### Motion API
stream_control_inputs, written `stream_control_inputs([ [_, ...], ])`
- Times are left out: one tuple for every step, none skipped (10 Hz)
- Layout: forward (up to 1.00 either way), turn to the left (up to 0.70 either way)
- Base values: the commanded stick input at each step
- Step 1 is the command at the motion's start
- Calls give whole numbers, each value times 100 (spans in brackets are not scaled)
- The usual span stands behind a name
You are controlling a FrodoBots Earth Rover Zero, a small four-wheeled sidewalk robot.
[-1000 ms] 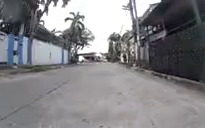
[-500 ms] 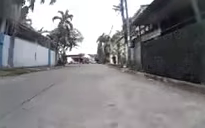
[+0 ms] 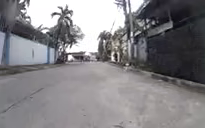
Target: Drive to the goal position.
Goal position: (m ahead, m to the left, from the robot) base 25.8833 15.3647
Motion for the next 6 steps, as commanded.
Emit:
stream_control_inputs([
  [100, -2],
  [100, -2],
  [100, -2],
  [100, -2],
  [100, -2],
  [100, -2],
])
